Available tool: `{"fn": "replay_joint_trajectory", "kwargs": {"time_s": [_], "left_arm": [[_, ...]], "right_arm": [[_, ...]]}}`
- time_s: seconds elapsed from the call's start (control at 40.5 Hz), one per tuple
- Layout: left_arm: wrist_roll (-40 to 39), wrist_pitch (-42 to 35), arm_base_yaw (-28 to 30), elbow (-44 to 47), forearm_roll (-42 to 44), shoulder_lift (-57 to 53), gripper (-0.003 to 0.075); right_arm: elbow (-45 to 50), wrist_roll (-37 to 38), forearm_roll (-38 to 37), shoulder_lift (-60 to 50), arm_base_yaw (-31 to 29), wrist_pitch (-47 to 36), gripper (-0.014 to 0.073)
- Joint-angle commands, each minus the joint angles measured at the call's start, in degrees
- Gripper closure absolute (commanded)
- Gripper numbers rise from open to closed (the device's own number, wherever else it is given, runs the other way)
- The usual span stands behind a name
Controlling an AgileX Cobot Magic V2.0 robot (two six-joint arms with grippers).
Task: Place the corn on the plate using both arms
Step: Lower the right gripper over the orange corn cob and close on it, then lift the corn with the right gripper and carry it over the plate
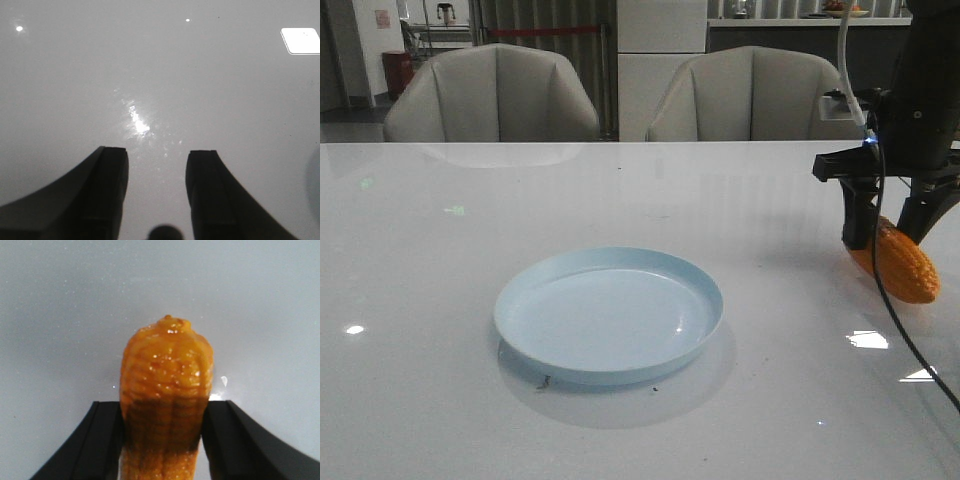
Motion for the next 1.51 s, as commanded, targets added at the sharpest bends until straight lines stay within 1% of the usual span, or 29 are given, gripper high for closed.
{"fn": "replay_joint_trajectory", "kwargs": {"time_s": [0.0, 0.099, 0.198, 0.371, 0.494, 0.642, 0.84, 1.013, 1.235, 1.482], "left_arm": [[-0.7, -4.1, 0.1, -1.4, -1.2, -1.4, 0.0373], [-0.7, -4.1, 0.1, -1.4, -1.2, -1.4, 0.0374], [-0.7, -4.2, 0.1, -1.4, -1.2, -1.4, 0.0373], [-0.7, -4.5, 0.1, -1.4, -1.2, -1.4, 0.0374], [-0.7, -4.9, 0.1, -1.4, -1.2, -1.4, 0.0374], [-0.7, -5.0, 0.1, -1.4, -1.2, -1.4, 0.0374], [-0.7, -5.2, 0.1, -1.4, -1.2, -1.4, 0.0373], [-0.7, -5.3, 0.1, -1.4, -1.2, -1.4, 0.0374], [-0.7, -5.3, 0.1, -1.4, -1.2, -1.4, 0.0374], [-0.7, -5.3, 0.1, -1.4, -1.2, -1.4, 0.0374]], "right_arm": [[-4.0, -0.7, 0.7, -3.7, -0.1, 0.7, 0.0533], [-6.9, -0.9, 1.2, -5.0, 0.4, 2.1, 0.0533], [-10.4, -3.2, 1.8, -6.1, 1.7, 4.7, 0.0533], [-17.1, -8.7, 4.3, -6.5, 6.1, 11.8, 0.0533], [-20.0, -12.2, 8.8, -6.5, 10.2, 15.1, 0.0533], [-20.0, -17.5, 13.0, -6.4, 15.2, 16.2, 0.0533], [-20.0, -21.6, 13.1, -6.3, 21.8, 15.9, 0.0533], [-19.9, -23.0, 13.2, -4.9, 25.5, 16.2, 0.0533], [-19.9, -23.0, 13.1, -0.5, 28.1, 16.3, 0.0533], [-19.9, -23.0, 12.8, 3.7, 28.5, 14.6, 0.0533]]}}
